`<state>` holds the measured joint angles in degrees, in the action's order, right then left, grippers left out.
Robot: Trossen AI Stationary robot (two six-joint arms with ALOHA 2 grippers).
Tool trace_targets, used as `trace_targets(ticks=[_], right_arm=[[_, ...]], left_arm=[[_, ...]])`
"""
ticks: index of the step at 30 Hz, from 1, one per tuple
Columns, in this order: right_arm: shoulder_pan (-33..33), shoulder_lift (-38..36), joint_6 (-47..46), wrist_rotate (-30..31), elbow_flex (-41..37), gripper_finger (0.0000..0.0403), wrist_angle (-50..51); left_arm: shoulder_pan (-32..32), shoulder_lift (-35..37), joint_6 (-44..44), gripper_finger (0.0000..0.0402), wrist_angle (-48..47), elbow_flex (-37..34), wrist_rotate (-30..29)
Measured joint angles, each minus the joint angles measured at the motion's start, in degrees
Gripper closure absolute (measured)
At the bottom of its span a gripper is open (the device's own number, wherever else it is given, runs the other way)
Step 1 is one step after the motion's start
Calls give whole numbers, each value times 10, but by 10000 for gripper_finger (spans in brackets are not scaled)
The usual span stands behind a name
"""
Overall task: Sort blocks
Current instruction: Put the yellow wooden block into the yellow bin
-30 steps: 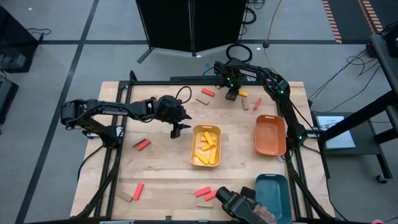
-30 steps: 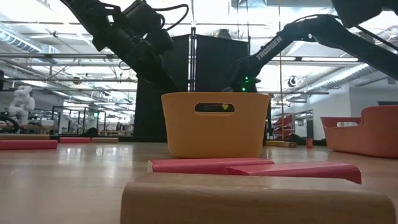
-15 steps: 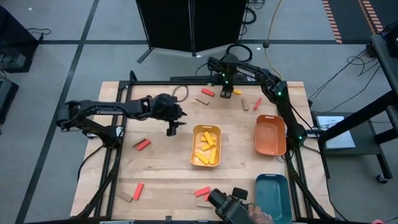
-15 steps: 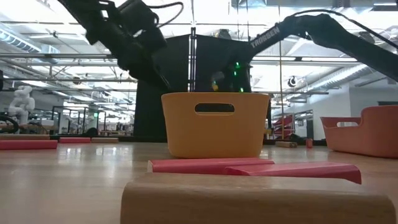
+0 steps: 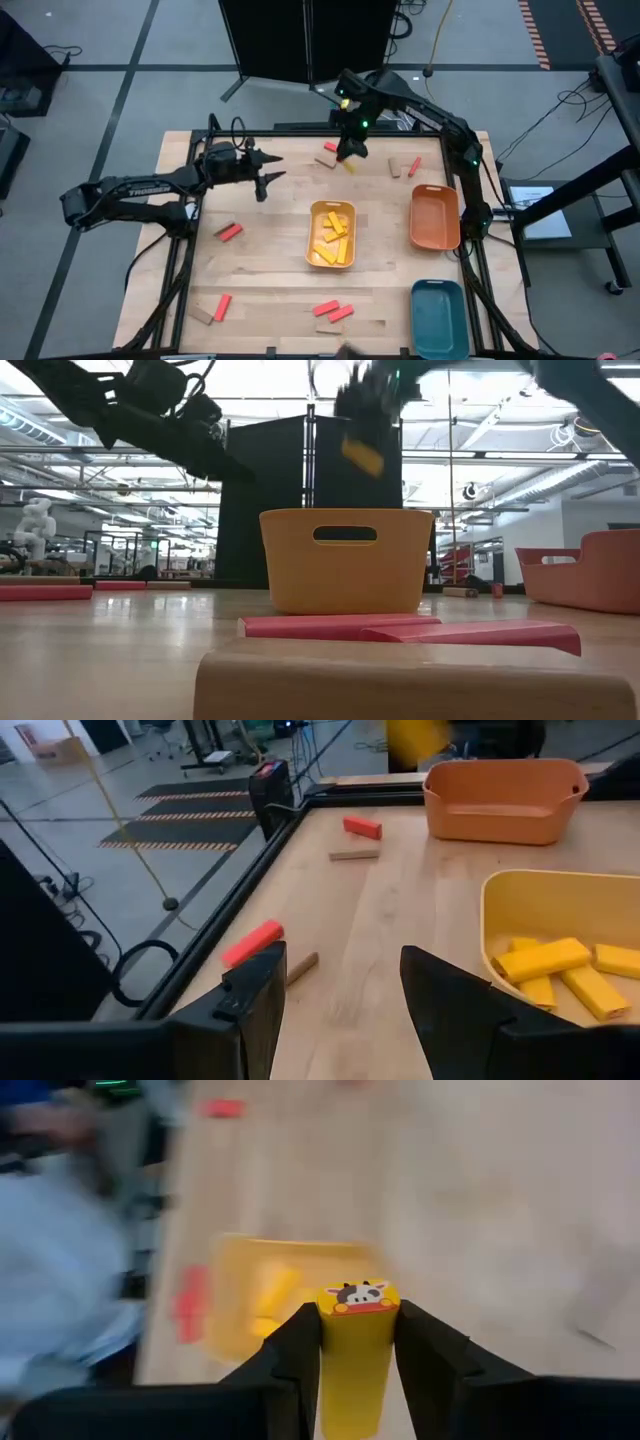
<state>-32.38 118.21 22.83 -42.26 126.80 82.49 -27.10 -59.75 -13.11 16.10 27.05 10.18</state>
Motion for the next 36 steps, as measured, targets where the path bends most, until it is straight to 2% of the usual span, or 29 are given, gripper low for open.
trace_targets(ticks=[3, 8, 10, 13, 17, 20, 23, 31, 36], right_arm=[[61, -26, 4, -30, 0, 312, 17], [194, -36, -27, -20, 0, 312, -28], [243, -36, -60, 23, 0, 312, -60], [312, -32, -82, 121, 0, 312, -109], [373, -22, -121, 224, -1, 312, -124], [389, -18, -155, 288, -1, 312, -116], [393, -15, -161, 319, -16, 312, -115], [364, -13, -160, 321, -90, 311, -159], [340, -13, -166, 321, -136, 295, -158]], left_arm=[[3, -1, 8, 208, 21, 0, 8], [13, -2, 7, 208, 34, 0, 80], [14, -2, 5, 208, 33, 0, 95], [14, -2, 4, 208, 22, 0, 100], [14, -2, -5, 208, -6, 0, 102], [12, -2, -18, 208, -40, 0, 91], [12, 3, -25, 208, -65, 0, 67], [6, 14, -57, 208, -107, 0, 60], [-4, 14, -29, 208, -106, 0, 58]])
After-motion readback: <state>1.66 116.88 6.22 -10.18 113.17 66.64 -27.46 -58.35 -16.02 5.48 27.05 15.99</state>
